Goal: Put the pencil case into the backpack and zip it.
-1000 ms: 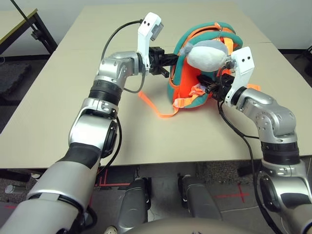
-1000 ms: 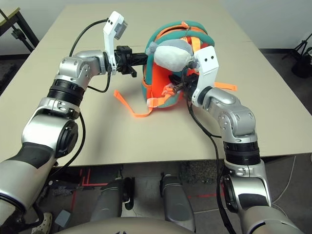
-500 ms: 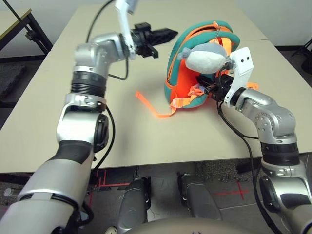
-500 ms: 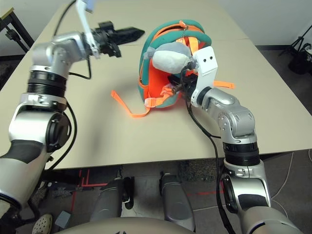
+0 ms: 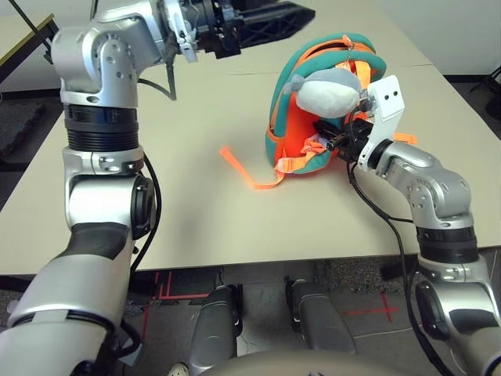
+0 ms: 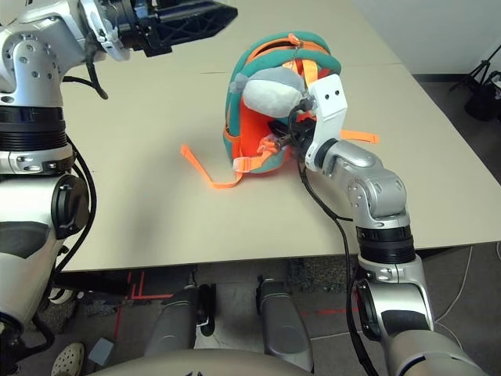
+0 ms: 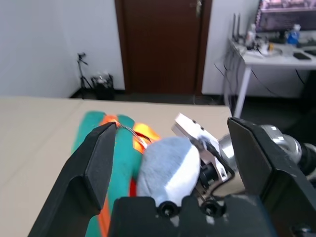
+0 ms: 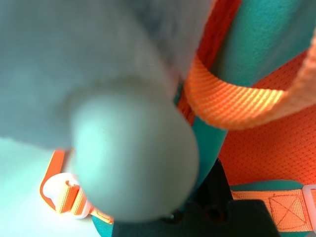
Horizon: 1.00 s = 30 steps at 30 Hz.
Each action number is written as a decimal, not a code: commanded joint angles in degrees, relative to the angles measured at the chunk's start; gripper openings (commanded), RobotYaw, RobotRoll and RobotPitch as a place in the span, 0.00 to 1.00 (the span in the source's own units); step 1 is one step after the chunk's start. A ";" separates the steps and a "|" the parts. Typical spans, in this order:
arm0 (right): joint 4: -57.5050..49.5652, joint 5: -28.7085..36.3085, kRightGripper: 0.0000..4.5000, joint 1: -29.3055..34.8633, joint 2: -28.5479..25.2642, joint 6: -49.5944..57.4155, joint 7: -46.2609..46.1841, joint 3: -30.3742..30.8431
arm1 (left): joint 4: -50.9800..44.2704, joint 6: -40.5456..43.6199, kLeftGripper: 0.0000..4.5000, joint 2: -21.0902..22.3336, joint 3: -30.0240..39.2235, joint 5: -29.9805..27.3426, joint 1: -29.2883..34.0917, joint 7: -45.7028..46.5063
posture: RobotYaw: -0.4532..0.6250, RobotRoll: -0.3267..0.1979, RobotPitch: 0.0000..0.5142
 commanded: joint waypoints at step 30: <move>0.23 0.03 0.04 1.60 0.95 1.50 -0.26 1.24 | 11.67 -12.21 0.53 -8.05 -11.62 11.79 2.64 -3.24 | 0.22 0.62 0.27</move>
